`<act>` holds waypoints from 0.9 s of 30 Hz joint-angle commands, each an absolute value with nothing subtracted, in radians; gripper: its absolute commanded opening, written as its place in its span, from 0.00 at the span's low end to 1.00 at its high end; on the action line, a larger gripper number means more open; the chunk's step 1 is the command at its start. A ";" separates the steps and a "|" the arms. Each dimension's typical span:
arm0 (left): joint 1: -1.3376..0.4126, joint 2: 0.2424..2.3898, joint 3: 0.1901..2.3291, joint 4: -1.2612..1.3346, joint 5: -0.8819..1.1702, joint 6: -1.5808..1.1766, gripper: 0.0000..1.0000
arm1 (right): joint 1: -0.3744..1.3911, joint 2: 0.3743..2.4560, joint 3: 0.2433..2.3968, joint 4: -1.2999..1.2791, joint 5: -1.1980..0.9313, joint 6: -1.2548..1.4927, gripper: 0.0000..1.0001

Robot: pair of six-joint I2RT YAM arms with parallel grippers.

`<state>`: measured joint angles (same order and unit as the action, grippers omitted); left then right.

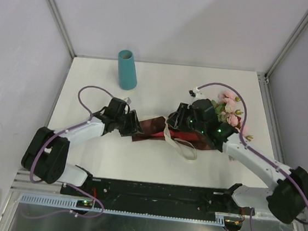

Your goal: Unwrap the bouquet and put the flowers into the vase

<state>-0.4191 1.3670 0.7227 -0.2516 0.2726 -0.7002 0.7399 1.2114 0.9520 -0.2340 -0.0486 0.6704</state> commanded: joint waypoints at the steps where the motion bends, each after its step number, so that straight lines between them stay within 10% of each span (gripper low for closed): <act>1: -0.436 1.408 0.698 -0.166 0.297 -0.725 0.51 | 0.691 1.321 0.946 -0.104 -0.096 0.549 0.36; 27: -0.489 1.418 0.622 -0.131 0.243 -0.748 0.48 | 0.711 1.633 0.946 -0.044 -0.027 0.478 0.33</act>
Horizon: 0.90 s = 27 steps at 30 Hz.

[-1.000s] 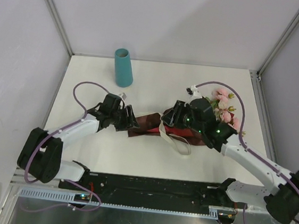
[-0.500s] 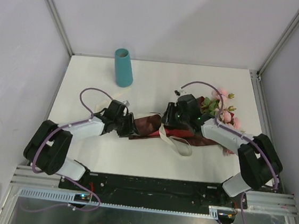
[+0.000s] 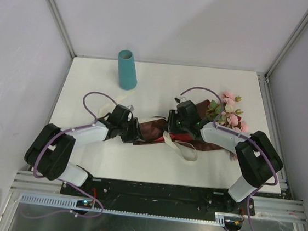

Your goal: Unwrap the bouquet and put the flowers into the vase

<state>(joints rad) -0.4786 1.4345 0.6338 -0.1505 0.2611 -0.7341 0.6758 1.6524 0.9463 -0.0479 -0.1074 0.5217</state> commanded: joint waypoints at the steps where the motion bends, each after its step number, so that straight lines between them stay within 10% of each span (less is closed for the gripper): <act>1: -0.490 1.414 0.621 -0.131 0.242 -0.750 0.48 | 0.715 1.628 0.945 -0.049 -0.021 0.474 0.32; 27: -0.491 1.445 0.624 -0.166 0.151 -0.766 0.49 | 0.766 1.455 0.914 -0.169 0.184 0.531 0.00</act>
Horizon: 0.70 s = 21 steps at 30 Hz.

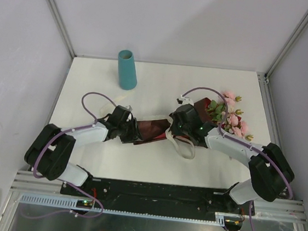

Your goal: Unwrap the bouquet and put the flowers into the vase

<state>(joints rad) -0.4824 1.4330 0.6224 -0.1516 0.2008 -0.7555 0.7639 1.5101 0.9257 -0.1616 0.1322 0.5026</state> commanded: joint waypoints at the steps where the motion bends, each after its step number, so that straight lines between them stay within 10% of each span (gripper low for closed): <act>1: -0.492 1.448 0.627 -0.169 0.148 -0.765 0.49 | 0.766 1.446 0.914 -0.175 0.189 0.536 0.00; 21: -0.500 1.521 0.644 -0.183 0.108 -0.758 0.49 | 0.699 1.272 0.913 -0.264 0.185 0.591 0.00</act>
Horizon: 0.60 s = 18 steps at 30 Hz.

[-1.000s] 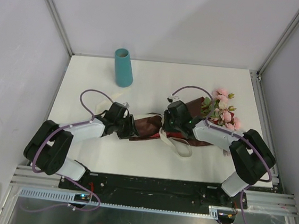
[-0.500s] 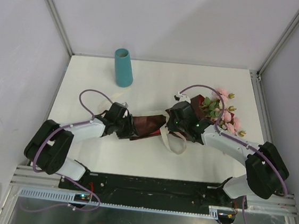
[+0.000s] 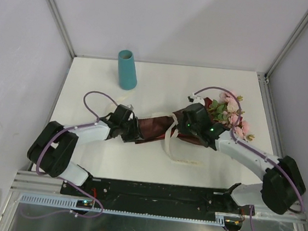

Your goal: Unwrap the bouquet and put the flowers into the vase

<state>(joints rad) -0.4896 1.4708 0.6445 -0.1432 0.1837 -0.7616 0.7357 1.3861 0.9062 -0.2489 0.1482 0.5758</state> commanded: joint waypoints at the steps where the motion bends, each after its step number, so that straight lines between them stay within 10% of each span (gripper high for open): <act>1: -0.501 1.525 0.643 -0.184 0.104 -0.759 0.49 | 0.691 1.256 0.913 -0.271 0.185 0.589 0.00; 18: -0.502 1.520 0.634 -0.188 0.045 -0.770 0.49 | 0.574 0.902 0.950 -0.224 0.218 0.479 0.00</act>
<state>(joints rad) -0.4961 1.4891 0.6567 -0.1299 0.1600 -0.7818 0.5961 0.9752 0.9058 -0.3119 0.1894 0.5484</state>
